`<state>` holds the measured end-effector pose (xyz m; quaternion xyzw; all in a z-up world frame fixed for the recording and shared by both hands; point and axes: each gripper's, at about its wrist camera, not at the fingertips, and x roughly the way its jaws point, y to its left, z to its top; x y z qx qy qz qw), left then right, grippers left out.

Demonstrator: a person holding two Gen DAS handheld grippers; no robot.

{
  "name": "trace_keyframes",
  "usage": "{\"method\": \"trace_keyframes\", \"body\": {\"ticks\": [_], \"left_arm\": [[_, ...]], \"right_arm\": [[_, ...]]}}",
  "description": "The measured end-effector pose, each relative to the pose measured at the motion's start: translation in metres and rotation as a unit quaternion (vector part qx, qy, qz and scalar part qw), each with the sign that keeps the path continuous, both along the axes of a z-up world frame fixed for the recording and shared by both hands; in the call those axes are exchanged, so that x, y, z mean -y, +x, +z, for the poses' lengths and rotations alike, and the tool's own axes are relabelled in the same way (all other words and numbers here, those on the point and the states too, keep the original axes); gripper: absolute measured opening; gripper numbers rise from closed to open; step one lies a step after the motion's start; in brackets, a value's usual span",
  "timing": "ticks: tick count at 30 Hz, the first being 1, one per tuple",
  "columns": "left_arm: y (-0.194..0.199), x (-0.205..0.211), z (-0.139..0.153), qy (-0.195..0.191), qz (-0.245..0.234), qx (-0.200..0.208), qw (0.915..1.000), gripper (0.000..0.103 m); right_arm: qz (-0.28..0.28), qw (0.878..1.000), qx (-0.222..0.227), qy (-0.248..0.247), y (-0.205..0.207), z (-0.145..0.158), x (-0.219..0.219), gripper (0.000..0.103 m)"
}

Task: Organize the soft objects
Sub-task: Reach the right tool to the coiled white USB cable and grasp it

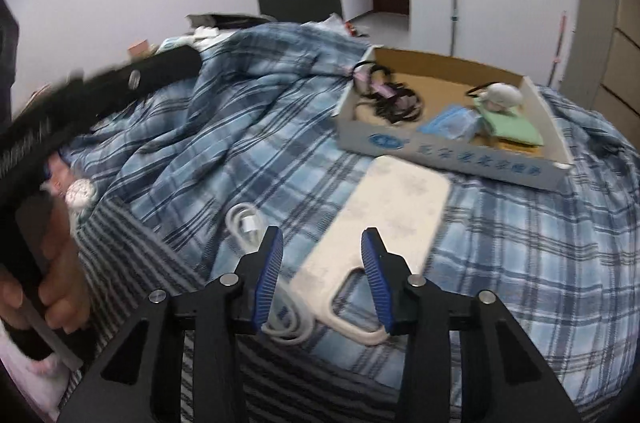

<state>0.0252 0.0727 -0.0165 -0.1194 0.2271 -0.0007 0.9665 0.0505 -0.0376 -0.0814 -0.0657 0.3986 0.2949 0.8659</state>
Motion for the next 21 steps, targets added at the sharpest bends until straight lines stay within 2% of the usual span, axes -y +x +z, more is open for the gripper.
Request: {"method": "trace_keyframes", "body": {"ticks": [2, 5, 8, 10, 13, 17, 21], "left_arm": [[0.0, -0.001, -0.001, -0.002, 0.001, -0.004, 1.0, 0.06], [0.002, 0.004, -0.003, 0.009, -0.003, -0.01, 0.9999, 0.06], [0.001, 0.008, -0.003, 0.017, -0.006, -0.01, 0.9998, 0.065], [0.001, 0.009, -0.003, 0.019, -0.006, -0.009, 0.9998, 0.066], [0.001, 0.01, -0.004, 0.019, -0.003, -0.008, 0.9998, 0.074], [0.002, 0.005, -0.003, 0.011, -0.005, -0.011, 0.9999, 0.074], [-0.001, -0.01, 0.0, -0.019, 0.006, -0.001, 0.9998, 0.074]], "right_arm": [[0.025, 1.0, -0.019, -0.001, -0.001, -0.005, -0.009, 0.039], [0.054, 0.998, -0.024, -0.014, -0.007, -0.01, -0.021, 0.038], [0.067, 0.997, -0.03, -0.022, -0.007, -0.015, -0.03, 0.034], [0.076, 0.996, -0.051, -0.019, -0.002, -0.02, -0.033, 0.034], [0.076, 0.996, -0.052, -0.014, 0.0, -0.025, -0.034, 0.032], [0.078, 0.996, -0.04, -0.027, -0.002, -0.028, -0.035, 0.023], [0.058, 0.995, -0.077, 0.006, 0.007, -0.028, -0.026, 0.017]]}}
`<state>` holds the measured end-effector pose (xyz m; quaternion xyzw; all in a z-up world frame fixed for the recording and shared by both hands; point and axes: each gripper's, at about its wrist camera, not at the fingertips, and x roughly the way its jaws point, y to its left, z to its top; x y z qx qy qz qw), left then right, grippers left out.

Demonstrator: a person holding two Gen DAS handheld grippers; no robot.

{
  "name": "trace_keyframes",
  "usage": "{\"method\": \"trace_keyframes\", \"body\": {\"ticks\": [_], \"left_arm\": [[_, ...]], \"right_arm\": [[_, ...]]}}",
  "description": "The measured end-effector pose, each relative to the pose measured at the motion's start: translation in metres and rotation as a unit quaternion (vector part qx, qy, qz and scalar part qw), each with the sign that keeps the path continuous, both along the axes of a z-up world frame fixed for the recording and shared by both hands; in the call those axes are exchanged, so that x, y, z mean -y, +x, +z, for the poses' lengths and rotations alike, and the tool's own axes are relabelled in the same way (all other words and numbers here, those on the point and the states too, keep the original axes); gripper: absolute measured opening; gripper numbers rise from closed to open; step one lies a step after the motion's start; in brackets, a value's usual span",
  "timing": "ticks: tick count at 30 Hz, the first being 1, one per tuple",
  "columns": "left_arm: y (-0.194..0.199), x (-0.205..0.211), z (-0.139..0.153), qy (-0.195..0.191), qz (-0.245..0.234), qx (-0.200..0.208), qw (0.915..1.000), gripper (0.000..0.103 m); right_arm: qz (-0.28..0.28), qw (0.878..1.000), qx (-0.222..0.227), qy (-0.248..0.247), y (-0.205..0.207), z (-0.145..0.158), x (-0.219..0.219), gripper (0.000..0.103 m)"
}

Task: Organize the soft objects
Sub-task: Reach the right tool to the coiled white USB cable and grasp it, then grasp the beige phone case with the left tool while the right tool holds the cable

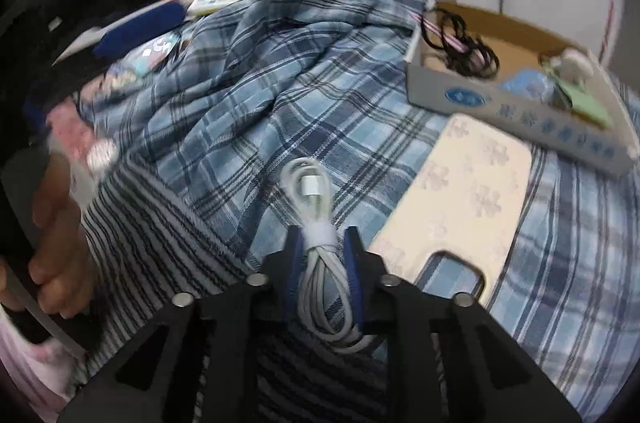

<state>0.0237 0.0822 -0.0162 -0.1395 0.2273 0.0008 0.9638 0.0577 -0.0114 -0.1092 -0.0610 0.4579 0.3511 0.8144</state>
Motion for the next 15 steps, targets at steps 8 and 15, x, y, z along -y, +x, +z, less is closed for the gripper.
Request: {"method": "trace_keyframes", "body": {"ticks": [8, 15], "left_arm": [[0.006, 0.01, -0.005, 0.016, -0.011, -0.018, 0.9996, 0.074], [-0.002, 0.036, -0.002, 0.094, -0.01, 0.004, 0.9956, 0.074]], "right_arm": [[-0.048, 0.998, 0.048, 0.012, -0.008, 0.041, 0.029, 0.016], [-0.145, 0.986, 0.069, -0.047, 0.012, 0.046, 0.083, 0.016]]}}
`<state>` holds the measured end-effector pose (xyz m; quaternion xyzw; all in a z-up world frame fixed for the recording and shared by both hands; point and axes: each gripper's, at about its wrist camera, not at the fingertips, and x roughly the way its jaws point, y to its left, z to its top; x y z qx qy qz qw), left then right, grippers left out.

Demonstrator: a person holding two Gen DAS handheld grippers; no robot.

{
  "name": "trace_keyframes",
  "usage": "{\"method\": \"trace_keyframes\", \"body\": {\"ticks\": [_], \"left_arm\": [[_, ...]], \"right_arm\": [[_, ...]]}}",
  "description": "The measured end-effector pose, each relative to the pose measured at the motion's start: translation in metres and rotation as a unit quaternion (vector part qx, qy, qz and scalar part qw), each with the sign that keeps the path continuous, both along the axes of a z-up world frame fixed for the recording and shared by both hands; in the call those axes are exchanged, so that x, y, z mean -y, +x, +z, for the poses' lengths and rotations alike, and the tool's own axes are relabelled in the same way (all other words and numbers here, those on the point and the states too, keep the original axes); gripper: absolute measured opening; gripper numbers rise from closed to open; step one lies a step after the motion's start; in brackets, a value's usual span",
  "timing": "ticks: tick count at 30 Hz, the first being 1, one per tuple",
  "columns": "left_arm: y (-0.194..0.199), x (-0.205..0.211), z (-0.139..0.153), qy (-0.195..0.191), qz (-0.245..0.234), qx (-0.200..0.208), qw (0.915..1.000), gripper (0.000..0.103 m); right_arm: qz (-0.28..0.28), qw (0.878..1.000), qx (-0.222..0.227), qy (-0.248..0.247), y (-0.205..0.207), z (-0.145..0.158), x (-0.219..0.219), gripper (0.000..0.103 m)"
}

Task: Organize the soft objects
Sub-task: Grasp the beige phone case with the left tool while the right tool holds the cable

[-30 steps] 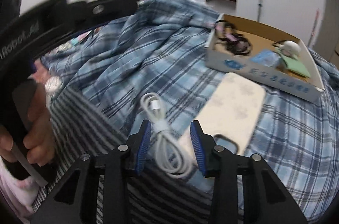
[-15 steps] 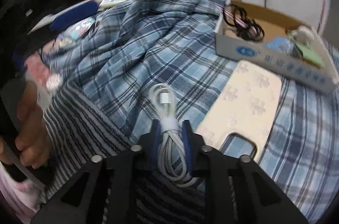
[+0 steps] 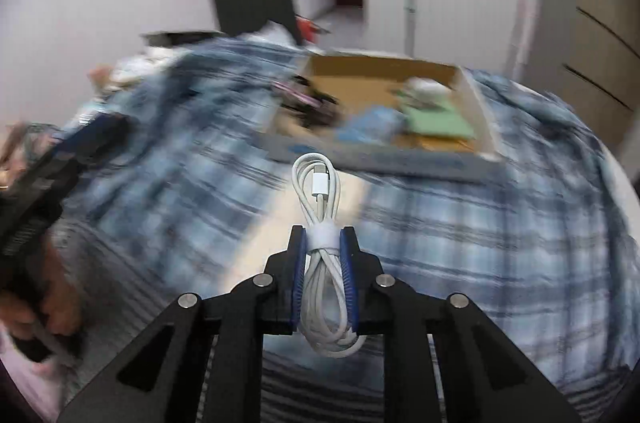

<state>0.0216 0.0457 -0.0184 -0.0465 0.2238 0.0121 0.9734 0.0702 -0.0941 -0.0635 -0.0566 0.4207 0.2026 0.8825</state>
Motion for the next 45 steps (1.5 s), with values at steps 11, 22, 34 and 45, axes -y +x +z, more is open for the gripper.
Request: {"method": "trace_keyframes", "body": {"ticks": [11, 22, 34, 45], "left_arm": [[0.003, 0.005, -0.004, 0.014, -0.01, -0.006, 0.9998, 0.074], [0.006, 0.009, -0.007, 0.021, -0.021, -0.014, 0.9995, 0.074], [0.009, 0.009, -0.011, 0.013, -0.027, -0.023, 0.9993, 0.074], [0.022, 0.033, -0.009, 0.009, -0.076, -0.097, 0.9923, 0.074]], "right_arm": [[-0.024, 0.998, -0.054, -0.037, 0.015, -0.042, 0.033, 0.017], [0.006, 0.996, -0.063, -0.062, -0.001, -0.043, 0.044, 0.046], [0.001, 0.999, 0.003, -0.044, -0.016, -0.03, 0.05, 0.024], [-0.018, 0.998, 0.033, -0.053, -0.013, -0.015, 0.067, 0.015]]}}
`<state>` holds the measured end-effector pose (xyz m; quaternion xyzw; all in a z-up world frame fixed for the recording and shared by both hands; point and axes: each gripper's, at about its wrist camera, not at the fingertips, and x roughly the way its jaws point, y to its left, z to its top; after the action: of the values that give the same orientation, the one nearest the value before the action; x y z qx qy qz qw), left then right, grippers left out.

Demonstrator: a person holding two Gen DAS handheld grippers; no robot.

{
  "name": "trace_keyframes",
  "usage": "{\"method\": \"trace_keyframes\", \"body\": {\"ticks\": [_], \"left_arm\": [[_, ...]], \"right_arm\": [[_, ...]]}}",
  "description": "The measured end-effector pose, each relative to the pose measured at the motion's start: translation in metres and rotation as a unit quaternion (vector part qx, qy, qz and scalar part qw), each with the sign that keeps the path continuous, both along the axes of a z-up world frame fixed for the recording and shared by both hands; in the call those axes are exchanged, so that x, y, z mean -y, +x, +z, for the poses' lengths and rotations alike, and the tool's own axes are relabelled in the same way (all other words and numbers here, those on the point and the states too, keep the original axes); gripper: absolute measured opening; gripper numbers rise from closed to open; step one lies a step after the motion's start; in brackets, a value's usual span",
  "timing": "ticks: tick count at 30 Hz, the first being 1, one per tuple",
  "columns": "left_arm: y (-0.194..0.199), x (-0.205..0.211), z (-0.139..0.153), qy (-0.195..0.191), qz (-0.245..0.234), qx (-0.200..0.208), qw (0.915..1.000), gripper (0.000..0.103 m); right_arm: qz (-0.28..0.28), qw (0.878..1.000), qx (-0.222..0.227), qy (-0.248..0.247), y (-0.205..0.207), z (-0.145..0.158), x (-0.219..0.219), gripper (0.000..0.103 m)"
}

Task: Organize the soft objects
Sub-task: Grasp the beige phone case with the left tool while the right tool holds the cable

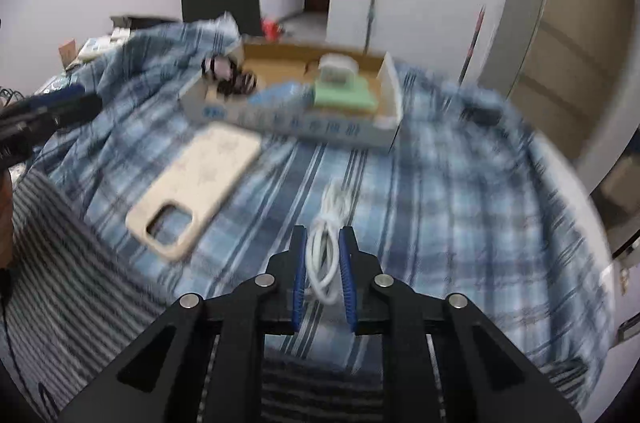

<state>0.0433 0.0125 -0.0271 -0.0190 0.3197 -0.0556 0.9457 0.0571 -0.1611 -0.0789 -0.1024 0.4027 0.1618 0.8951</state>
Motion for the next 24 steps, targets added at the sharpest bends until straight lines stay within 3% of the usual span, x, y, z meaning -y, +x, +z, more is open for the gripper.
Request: {"method": "trace_keyframes", "body": {"ticks": [4, 6, 8, 10, 12, 17, 24], "left_arm": [[-0.003, 0.013, 0.006, 0.026, -0.009, 0.003, 0.9996, 0.074], [0.001, 0.018, 0.009, 0.032, -0.01, -0.003, 0.9994, 0.074], [0.005, 0.023, 0.011, 0.037, -0.008, -0.007, 0.9993, 0.074], [0.007, 0.028, 0.014, 0.043, -0.009, -0.004, 0.999, 0.074], [0.008, 0.034, 0.018, 0.047, -0.012, -0.001, 0.9988, 0.074], [0.011, 0.039, 0.024, 0.059, -0.011, 0.008, 0.9981, 0.074], [0.024, 0.031, 0.016, 0.044, 0.002, -0.016, 0.9989, 0.074]], "right_arm": [[-0.001, 0.997, -0.072, 0.03, 0.003, -0.02, 0.012, 0.017], [-0.001, 0.997, -0.074, 0.032, 0.004, -0.019, 0.012, 0.019], [0.002, 0.998, -0.06, 0.019, 0.005, -0.014, 0.009, 0.025], [0.005, 0.999, -0.049, 0.013, 0.009, -0.01, 0.006, 0.043], [0.002, 0.999, -0.044, 0.011, 0.016, -0.009, 0.004, 0.043], [0.013, 0.998, -0.067, 0.013, 0.031, -0.018, -0.006, 0.03], [0.001, 0.996, -0.089, 0.01, 0.037, -0.031, -0.007, 0.019]]}}
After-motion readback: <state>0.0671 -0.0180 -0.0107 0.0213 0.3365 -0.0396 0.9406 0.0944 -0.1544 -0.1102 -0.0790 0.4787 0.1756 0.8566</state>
